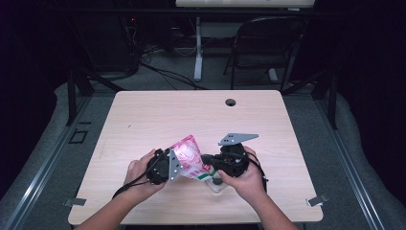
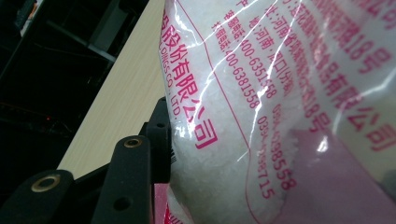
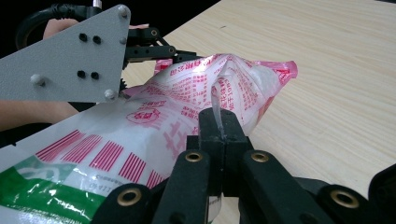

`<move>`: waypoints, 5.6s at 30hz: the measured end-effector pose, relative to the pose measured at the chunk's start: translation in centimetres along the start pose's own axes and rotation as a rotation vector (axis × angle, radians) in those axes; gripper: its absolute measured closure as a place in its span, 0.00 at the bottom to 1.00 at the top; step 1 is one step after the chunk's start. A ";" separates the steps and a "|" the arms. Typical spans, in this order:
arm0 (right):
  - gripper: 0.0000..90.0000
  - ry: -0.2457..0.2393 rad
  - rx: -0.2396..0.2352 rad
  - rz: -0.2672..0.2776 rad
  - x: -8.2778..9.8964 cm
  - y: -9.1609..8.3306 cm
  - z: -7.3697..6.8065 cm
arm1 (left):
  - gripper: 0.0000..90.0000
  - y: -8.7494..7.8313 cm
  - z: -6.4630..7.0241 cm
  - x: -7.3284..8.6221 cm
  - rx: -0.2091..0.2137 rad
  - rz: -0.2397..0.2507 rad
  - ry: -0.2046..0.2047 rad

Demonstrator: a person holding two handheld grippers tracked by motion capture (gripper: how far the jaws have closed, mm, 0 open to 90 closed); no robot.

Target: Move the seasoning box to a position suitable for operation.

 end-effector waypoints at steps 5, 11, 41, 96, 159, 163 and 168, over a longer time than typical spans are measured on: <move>1.00 -0.001 0.007 0.004 -0.1 -0.1 0.4 | 0.64 0.3 -0.2 -0.3 -0.013 0.001 0.017; 1.00 0.005 0.017 0.003 -0.1 -0.1 0.8 | 0.65 0.8 -0.3 -0.6 -0.025 -0.003 0.030; 1.00 0.010 0.042 0.032 -0.1 -1.0 1.9 | 0.66 1.3 -0.7 -2.3 -0.114 -0.027 0.180; 1.00 -0.001 0.121 -0.013 1.1 0.6 3.8 | 0.69 1.7 0.3 -1.9 -0.305 -0.079 0.391; 1.00 0.008 0.121 0.009 1.2 0.6 3.9 | 0.70 0.1 -0.1 -2.5 -0.447 -0.077 0.573; 1.00 0.005 0.124 0.016 1.2 0.5 3.9 | 0.70 0.1 0.0 -2.6 -0.460 -0.075 0.574; 1.00 0.008 0.126 0.014 1.3 0.5 4.0 | 0.70 0.2 0.1 -2.6 -0.463 -0.076 0.580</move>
Point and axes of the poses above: each handheld gripper's, and its own axes: y roughly forward along the jaws, x roughly out of its underside, z roughly to its right, the point moved 5 cm from there along y, roughly forward along the jaws, and after that the axes turned 2 degrees about x, right-handed, at the moved point
